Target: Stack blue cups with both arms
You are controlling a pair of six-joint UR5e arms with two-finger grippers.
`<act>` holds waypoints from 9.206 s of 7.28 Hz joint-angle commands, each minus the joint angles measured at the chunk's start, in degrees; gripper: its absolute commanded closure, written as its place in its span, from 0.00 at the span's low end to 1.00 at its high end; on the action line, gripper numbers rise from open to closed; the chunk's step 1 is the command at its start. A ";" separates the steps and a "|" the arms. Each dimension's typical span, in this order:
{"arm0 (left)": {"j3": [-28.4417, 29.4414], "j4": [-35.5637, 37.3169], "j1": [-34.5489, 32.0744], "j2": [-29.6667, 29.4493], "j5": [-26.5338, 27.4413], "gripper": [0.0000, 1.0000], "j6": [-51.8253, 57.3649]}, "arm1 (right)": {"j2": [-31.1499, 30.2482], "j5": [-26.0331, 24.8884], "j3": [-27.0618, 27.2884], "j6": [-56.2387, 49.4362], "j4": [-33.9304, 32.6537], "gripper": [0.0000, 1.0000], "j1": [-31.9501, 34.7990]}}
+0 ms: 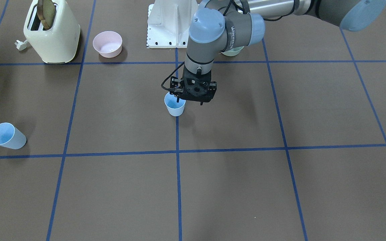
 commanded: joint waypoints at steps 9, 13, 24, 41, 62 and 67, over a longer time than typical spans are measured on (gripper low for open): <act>3.63 6.09 -58.51 39.71 -21.16 0.02 84.65 | 13.50 5.39 -14.26 0.87 0.02 0.00 -9.25; 3.72 5.83 -58.60 40.26 -21.25 0.02 84.64 | 14.49 2.84 -15.78 1.57 0.02 0.01 -14.62; 1.44 3.64 -58.60 45.96 -24.67 0.02 74.60 | 16.41 6.95 -13.08 11.98 7.05 1.00 -16.82; -0.85 -1.64 -58.43 51.51 -24.68 0.02 73.65 | 51.05 -25.55 -6.90 69.07 -28.99 0.94 -55.23; -4.46 -1.38 -54.47 52.29 -21.60 0.02 67.32 | 4.21 0.11 -7.96 -5.82 -13.87 0.00 1.46; -4.55 -2.35 -54.38 53.09 -21.34 0.02 67.50 | 1.66 0.55 -8.40 -5.46 -10.89 0.00 1.46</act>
